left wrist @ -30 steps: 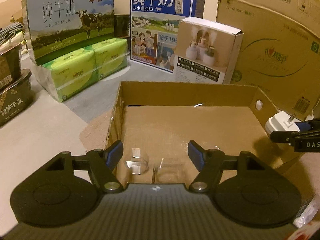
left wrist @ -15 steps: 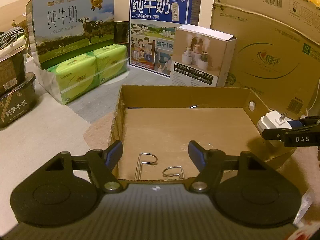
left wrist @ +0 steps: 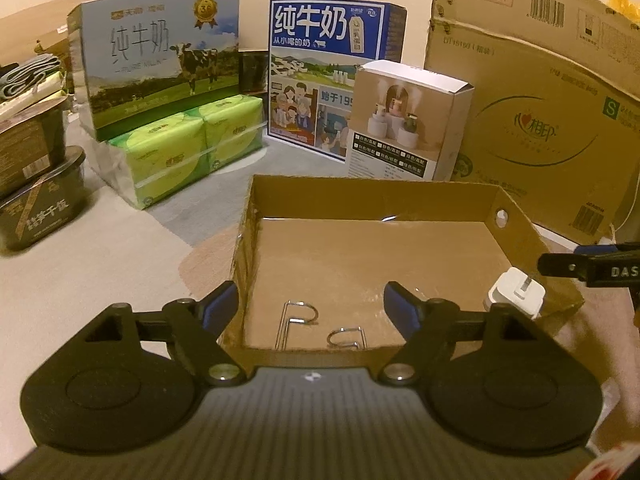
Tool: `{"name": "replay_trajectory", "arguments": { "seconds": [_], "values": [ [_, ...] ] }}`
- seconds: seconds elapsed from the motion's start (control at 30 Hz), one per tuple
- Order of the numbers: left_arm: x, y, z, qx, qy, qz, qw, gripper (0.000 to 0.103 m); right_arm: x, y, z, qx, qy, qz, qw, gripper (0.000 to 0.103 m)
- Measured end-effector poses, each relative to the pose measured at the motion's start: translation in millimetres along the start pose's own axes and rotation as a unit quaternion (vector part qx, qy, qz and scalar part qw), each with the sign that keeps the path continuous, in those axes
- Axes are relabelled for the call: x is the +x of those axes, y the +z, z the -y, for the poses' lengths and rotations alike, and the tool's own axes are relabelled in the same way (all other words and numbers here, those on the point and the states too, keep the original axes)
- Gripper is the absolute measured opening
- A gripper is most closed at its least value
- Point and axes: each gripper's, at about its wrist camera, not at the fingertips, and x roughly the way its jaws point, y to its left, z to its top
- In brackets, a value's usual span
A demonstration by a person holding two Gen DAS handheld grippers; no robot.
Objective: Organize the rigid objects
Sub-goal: 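Lower the white adapter into the box and open the right gripper, then grasp the white square panel with the left gripper while the right gripper grasps the white remote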
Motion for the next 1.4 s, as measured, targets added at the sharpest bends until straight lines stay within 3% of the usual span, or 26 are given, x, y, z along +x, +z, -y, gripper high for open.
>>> {"name": "replay_trajectory", "arguments": {
  "seconds": [0.43,0.7,1.03,1.4],
  "values": [
    [-86,-44,1,-0.036,0.021,0.007,0.9991,0.095,-100,-55,-28,0.015,0.022,0.025,0.999,0.085],
    [-137,-85,-9,-0.061,0.043,-0.002,0.9972,0.098,-145,-92,-53,0.003,0.033,0.021,0.999,0.085],
    [-172,-125,-9,-0.058,0.054,-0.018,0.9967,0.098,-169,-136,-70,-0.026,0.04,0.006,0.999,0.085],
    [-174,-156,-9,-0.051,0.052,-0.043,0.9965,0.098,-167,-165,-81,-0.053,0.059,-0.022,0.997,0.084]
  ]
}}
